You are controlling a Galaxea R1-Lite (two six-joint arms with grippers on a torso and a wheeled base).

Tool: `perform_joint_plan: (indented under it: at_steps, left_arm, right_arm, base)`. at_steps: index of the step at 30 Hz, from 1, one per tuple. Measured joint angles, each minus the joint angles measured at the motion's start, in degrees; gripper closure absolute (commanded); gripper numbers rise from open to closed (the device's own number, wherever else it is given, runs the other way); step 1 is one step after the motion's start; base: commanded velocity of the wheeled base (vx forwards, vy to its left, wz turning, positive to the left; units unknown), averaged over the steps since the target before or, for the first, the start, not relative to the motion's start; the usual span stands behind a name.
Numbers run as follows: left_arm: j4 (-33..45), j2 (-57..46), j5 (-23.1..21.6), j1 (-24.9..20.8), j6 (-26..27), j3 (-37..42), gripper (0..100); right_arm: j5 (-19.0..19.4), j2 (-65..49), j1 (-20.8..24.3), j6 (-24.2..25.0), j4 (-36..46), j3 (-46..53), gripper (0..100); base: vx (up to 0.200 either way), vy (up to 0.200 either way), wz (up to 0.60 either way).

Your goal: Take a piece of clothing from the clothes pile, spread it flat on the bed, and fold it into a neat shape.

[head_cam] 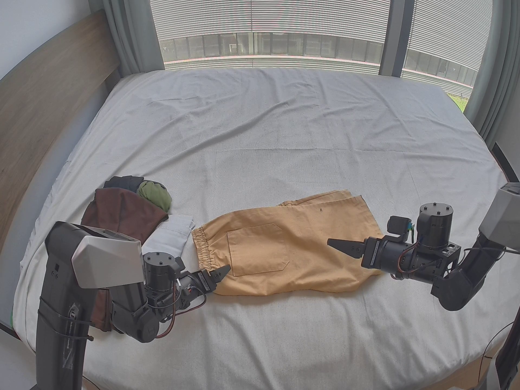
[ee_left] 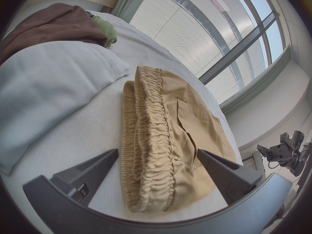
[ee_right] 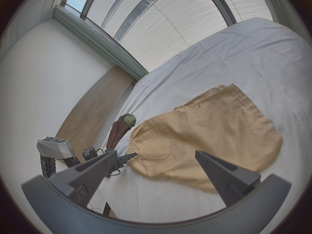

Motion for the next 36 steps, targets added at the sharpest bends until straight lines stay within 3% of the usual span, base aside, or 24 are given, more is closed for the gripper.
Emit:
perform_joint_plan:
  at_steps: [14, 23, 24, 36]
  left_arm:
    - [0.9, 0.3, -0.2, 0.0, -6.4, -6.4, 0]
    - [1.6, 0.4, -0.5, -0.1, -7.7, -7.4, 0]
    - [1.7, 0.4, -0.5, -0.1, -7.9, -7.4, 100]
    - [1.1, -0.9, -0.4, 0.0, -9.1, -5.3, 100]
  right_arm:
    - [0.0, 0.0, 0.0, 0.1, -0.3, 0.2, 0]
    - [0.0, 0.0, 0.0, 0.1, -0.3, 0.1, 0]
    - [0.0, 0.0, 0.0, 0.1, -0.3, 0.1, 0]
    - [0.0, 0.1, 0.1, 0.2, -0.3, 0.3, 0]
  base:
    - [0.0, 0.0, 0.0]
    - [0.0, 0.0, 0.0]
    - [0.0, 0.0, 0.0]
    - [0.0, 0.0, 0.0]
